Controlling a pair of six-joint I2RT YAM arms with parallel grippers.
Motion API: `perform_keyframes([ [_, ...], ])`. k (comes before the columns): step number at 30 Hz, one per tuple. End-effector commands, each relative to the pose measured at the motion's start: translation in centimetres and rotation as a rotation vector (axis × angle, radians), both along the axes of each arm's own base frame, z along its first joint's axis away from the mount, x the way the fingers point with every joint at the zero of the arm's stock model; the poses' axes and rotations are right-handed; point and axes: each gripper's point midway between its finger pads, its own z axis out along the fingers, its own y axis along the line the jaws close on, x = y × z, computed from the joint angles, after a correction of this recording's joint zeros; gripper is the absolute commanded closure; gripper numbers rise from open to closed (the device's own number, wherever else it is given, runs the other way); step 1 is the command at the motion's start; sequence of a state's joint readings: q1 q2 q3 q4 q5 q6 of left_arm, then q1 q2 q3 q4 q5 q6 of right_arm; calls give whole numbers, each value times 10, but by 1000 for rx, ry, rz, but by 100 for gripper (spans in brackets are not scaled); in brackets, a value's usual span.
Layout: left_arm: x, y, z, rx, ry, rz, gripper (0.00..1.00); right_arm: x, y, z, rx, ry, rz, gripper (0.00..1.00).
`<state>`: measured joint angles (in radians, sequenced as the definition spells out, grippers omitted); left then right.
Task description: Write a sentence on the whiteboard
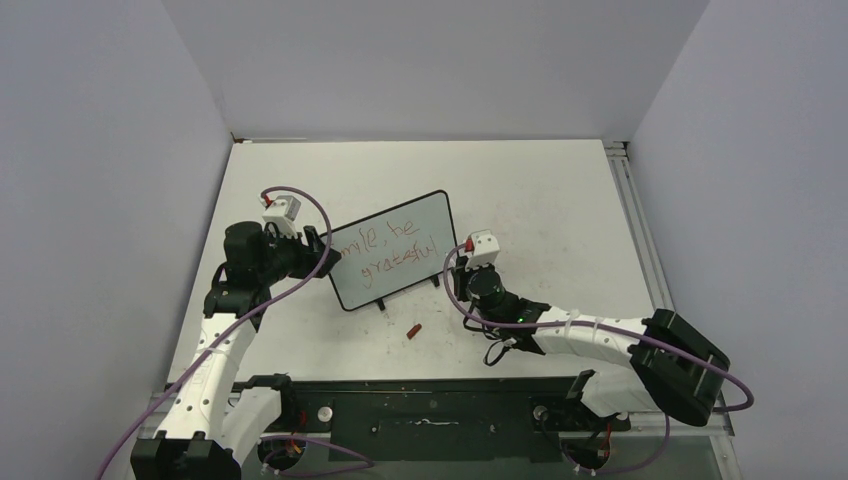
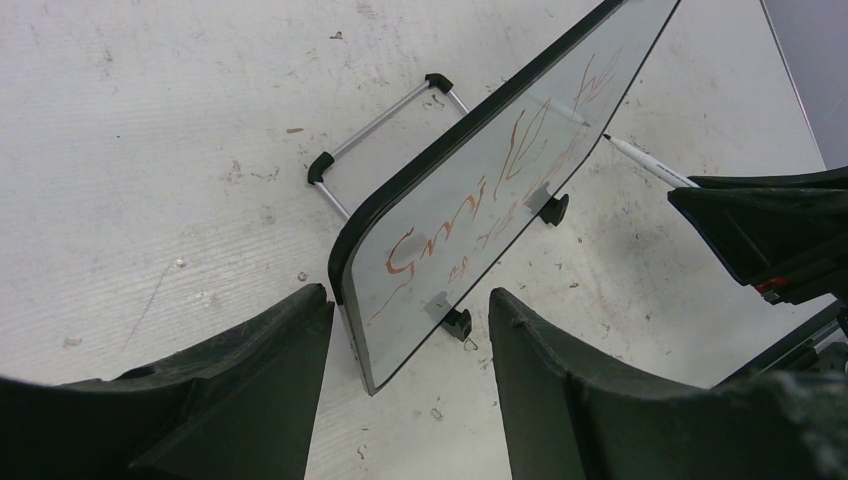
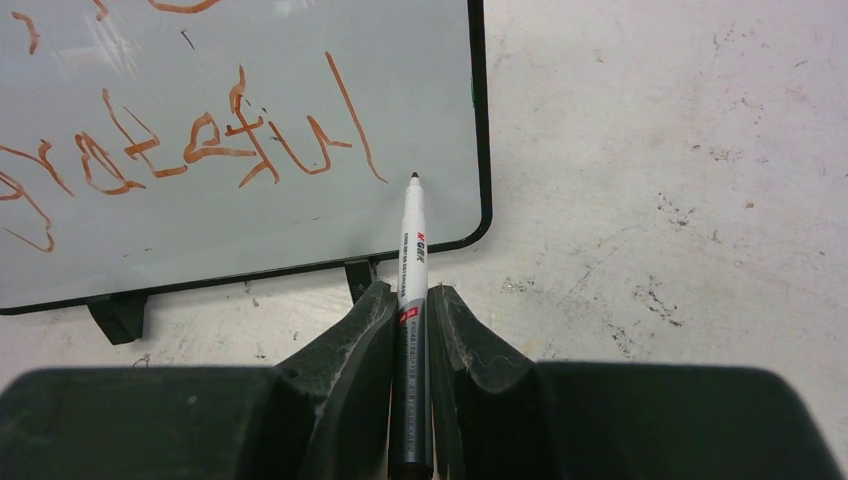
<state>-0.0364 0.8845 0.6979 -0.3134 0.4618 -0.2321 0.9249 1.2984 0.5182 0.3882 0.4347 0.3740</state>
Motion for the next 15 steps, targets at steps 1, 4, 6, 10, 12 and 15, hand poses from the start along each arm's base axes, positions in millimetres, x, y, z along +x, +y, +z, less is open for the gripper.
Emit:
perform_keyframes([
  [1,4,-2,18,-11,-64,-17,43,5,10,14,40,-42,3,95],
  [4,5,-2,19,-11,-65,-17,43,6,11,13,40,-42,5,95],
  [6,5,-2,18,-11,-63,-17,43,6,12,12,37,-40,6,95],
  [10,4,-2,18,-11,-64,-17,43,7,13,11,36,-41,6,95],
  [12,4,-3,19,-12,-65,-19,43,8,13,11,34,-41,6,95],
  [15,5,-2,19,-11,-65,-18,43,9,14,9,29,-40,7,95],
])
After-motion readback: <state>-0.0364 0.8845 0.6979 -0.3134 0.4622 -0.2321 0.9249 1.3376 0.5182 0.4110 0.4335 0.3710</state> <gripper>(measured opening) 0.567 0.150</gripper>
